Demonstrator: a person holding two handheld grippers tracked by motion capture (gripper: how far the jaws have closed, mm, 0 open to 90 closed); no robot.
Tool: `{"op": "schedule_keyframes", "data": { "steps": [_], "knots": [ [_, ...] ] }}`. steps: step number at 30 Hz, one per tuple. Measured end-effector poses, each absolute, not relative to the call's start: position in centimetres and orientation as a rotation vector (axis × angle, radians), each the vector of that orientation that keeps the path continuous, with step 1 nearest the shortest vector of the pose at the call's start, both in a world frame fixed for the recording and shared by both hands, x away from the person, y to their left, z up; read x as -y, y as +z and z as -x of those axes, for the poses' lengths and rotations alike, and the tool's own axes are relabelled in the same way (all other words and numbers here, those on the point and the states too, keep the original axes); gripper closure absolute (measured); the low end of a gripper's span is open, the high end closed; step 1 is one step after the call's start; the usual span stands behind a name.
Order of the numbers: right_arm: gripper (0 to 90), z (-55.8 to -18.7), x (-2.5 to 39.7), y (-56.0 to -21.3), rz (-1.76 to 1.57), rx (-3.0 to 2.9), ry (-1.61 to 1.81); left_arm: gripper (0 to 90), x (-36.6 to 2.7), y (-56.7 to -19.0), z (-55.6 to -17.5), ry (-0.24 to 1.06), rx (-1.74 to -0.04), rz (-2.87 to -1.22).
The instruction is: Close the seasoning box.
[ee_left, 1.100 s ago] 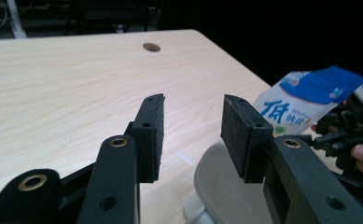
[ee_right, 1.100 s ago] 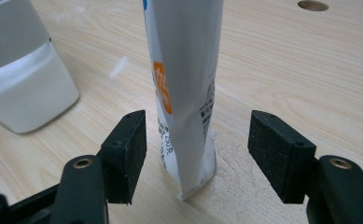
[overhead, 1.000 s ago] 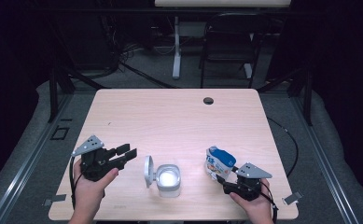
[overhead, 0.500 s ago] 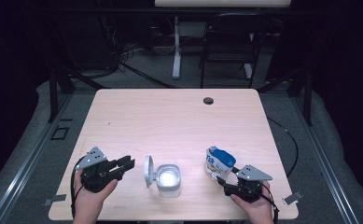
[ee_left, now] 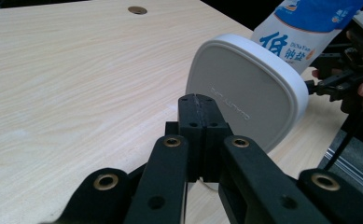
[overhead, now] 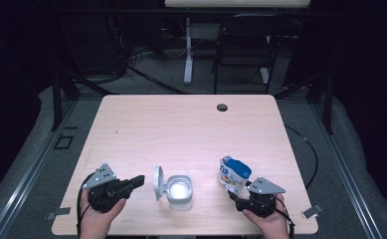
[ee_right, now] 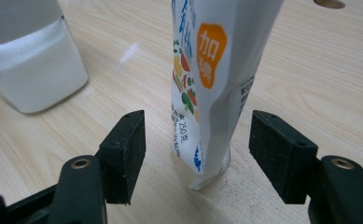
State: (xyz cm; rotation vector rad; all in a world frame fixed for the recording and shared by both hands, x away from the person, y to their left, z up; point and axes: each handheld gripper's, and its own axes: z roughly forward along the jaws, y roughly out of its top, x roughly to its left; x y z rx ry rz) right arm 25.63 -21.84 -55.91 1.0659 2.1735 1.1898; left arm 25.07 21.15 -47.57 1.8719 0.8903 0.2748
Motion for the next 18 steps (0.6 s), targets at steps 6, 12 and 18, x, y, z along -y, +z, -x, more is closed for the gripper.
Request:
{"op": "schedule_keyframes", "data": {
  "steps": [6,12,18],
  "knots": [
    [35.8,-25.67,21.78,-55.97,-1.064,-2.178,1.192,90.0,-21.08,-47.63,-25.04,0.257,-0.882,-1.867],
    [35.8,-25.69,21.79,-56.02,-1.066,-2.183,1.188,90.0,-20.82,-47.59,-24.94,0.240,-0.876,-1.871],
    [35.7,-25.72,21.96,-56.01,-1.072,-2.181,1.188,90.0,-20.44,-47.68,-24.95,0.223,-0.866,-1.868]
  ]
}}
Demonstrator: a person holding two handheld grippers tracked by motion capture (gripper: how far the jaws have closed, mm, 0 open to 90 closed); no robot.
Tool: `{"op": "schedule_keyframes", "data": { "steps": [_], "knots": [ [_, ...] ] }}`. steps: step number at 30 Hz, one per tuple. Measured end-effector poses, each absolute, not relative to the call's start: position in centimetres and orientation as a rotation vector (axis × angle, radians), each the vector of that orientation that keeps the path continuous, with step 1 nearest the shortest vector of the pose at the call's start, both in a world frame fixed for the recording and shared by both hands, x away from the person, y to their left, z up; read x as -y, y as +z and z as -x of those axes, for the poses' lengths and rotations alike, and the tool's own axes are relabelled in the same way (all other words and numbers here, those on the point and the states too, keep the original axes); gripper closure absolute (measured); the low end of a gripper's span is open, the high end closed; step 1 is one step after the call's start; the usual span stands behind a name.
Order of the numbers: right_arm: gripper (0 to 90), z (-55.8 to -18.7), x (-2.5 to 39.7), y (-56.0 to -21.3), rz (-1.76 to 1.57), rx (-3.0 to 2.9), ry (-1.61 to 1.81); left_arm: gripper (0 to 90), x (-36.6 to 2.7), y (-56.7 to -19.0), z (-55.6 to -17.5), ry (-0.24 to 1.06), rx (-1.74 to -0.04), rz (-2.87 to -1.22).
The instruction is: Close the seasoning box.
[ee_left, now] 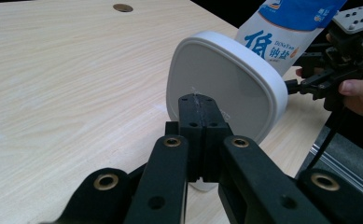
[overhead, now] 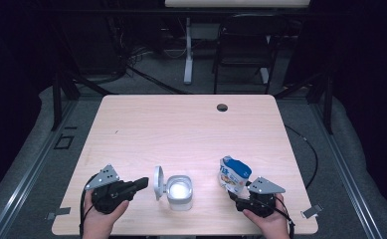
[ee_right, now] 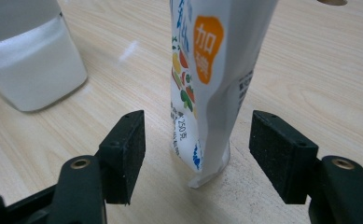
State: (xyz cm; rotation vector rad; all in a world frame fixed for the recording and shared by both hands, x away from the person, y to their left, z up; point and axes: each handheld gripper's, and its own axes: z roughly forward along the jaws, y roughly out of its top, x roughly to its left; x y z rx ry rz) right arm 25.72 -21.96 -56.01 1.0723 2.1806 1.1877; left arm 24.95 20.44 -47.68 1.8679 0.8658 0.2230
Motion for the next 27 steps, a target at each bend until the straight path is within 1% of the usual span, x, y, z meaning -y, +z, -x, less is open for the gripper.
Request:
{"op": "schedule_keyframes", "data": {
  "steps": [8,15,22,27],
  "knots": [
    [35.4,-25.8,22.1,-56.0,-1.089,-2.171,1.195,90.0,-19.8,-47.9,-24.9,0.189,-0.857,-1.854],
    [35.3,-25.8,22.1,-56.0,-1.083,-2.177,1.199,90.0,-19.0,-48.0,-24.9,0.182,-0.841,-1.873],
    [35.3,-25.8,22.1,-55.9,-1.079,-2.164,1.207,90.0,-17.7,-48.1,-24.8,0.166,-0.818,-1.870],
    [35.3,-25.8,22.1,-56.0,-1.078,-2.176,1.199,90.0,-16.6,-48.5,-24.6,0.153,-0.798,-1.903]
  ]
}}
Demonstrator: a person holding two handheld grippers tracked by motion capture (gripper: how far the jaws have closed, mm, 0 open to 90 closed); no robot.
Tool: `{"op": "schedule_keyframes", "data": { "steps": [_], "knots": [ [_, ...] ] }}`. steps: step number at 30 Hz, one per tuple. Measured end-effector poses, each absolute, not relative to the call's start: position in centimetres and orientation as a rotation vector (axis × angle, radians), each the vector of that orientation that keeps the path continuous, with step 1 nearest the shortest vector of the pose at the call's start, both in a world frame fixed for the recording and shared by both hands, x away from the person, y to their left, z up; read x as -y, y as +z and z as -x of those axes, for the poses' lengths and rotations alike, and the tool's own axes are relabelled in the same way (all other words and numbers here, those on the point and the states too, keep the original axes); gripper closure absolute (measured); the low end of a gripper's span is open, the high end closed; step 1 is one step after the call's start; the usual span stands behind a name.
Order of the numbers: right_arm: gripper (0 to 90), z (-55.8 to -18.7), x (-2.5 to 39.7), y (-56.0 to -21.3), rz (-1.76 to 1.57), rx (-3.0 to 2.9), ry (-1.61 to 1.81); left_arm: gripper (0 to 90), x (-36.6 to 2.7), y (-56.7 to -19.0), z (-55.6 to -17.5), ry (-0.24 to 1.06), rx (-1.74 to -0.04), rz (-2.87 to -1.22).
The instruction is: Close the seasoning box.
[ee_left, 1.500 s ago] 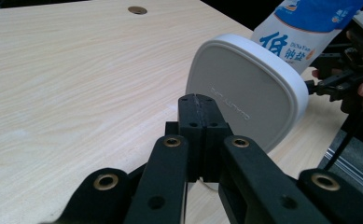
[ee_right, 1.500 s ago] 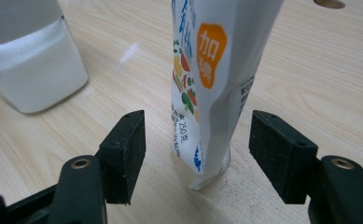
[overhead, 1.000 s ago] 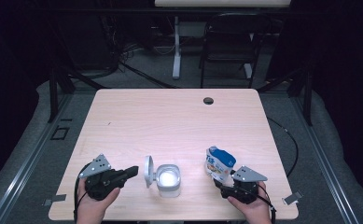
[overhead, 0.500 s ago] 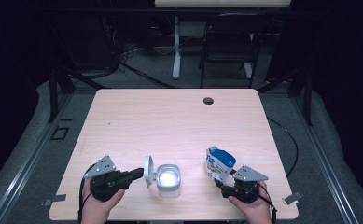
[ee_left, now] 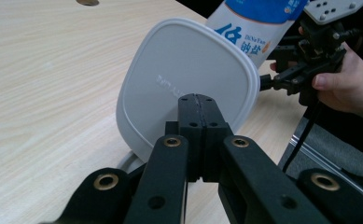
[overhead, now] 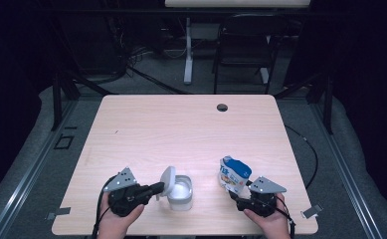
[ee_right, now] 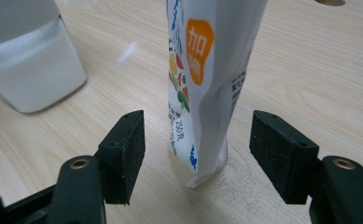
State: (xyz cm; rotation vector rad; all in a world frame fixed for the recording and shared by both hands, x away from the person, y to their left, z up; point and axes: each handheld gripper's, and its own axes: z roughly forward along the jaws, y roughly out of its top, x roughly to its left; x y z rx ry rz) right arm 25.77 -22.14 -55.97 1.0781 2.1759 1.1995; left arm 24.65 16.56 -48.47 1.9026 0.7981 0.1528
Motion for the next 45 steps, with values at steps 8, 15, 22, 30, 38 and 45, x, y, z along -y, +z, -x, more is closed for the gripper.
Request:
{"op": "schedule_keyframes", "data": {
  "steps": [8,15,22,30,38,45],
  "knots": [
    [35.4,-25.8,22.1,-56.0,-1.072,-2.175,1.204,90.0,-15.6,-48.7,-24.3,0.145,-0.773,-1.930],
    [35.4,-25.8,22.1,-56.0,-1.073,-2.178,1.200,90.0,-16.3,-48.5,-24.4,0.154,-0.788,-1.914],
    [35.4,-25.8,22.2,-55.9,-1.071,-2.173,1.204,90.0,-17.2,-48.4,-24.6,0.172,-0.808,-1.899],
    [35.4,-25.8,22.2,-56.0,-1.074,-2.181,1.194,90.0,-19.0,-48.4,-25.1,0.196,-0.864,-1.872],
    [35.4,-25.8,22.2,-56.0,-1.073,-2.180,1.197,90.0,-21.5,-49.3,-26.0,0.225,-0.958,-1.841],
    [35.4,-25.8,22.4,-56.1,-1.079,-2.178,1.193,89.8,-23.9,-50.7,-26.8,0.246,-1.051,-1.803]
  ]
}}
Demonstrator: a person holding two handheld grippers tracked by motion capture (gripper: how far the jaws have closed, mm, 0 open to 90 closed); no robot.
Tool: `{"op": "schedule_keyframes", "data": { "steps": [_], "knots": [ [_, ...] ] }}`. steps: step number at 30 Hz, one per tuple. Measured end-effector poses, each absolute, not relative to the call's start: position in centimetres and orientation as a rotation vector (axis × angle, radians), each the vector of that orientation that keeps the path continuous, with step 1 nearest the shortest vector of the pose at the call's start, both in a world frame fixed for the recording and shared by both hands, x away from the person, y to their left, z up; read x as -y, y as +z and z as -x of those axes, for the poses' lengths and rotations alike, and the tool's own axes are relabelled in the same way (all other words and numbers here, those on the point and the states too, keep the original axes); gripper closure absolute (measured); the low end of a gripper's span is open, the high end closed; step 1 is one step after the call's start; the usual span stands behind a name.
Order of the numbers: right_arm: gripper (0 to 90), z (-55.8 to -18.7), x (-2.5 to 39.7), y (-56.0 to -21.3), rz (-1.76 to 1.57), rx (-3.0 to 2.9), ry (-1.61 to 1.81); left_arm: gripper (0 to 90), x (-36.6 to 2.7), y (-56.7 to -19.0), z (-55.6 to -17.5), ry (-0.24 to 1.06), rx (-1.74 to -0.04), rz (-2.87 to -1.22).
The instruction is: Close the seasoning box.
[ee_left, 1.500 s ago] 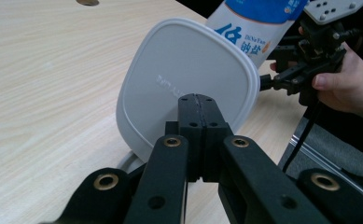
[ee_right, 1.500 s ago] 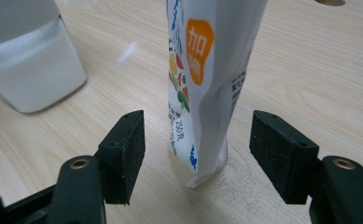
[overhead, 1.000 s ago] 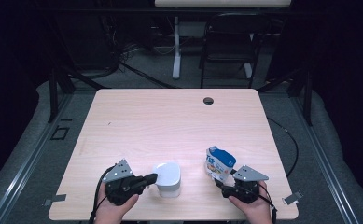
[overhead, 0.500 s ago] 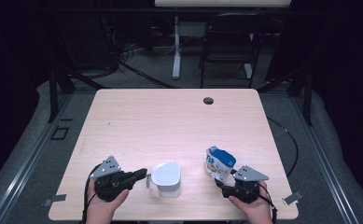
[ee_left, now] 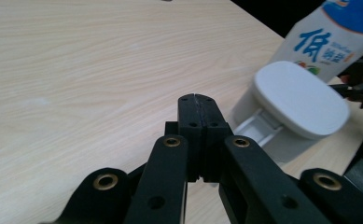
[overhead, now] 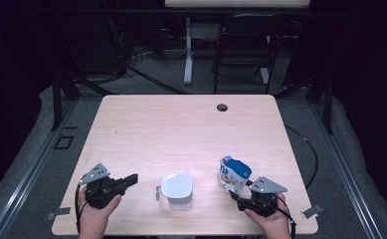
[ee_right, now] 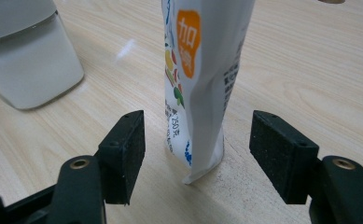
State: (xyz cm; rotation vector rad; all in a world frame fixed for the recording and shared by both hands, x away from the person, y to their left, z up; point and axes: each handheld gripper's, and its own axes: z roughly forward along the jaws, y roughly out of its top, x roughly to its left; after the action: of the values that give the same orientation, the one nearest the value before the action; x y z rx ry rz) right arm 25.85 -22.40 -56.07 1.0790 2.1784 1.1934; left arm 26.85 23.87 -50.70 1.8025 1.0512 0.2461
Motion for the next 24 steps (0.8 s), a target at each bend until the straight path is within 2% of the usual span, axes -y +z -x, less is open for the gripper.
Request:
{"op": "schedule_keyframes", "data": {
  "steps": [11,24],
  "knots": [
    [35.7,-25.9,22.6,-56.1,-1.076,-2.177,1.191,88.2,-26.7,-53.2,-28.0,0.352,-1.204,-1.820],
    [35.9,-25.9,22.6,-56.1,-1.077,-2.169,1.179,85.9,-29.5,-55.7,-28.9,0.388,-1.338,-1.826]
  ]
}}
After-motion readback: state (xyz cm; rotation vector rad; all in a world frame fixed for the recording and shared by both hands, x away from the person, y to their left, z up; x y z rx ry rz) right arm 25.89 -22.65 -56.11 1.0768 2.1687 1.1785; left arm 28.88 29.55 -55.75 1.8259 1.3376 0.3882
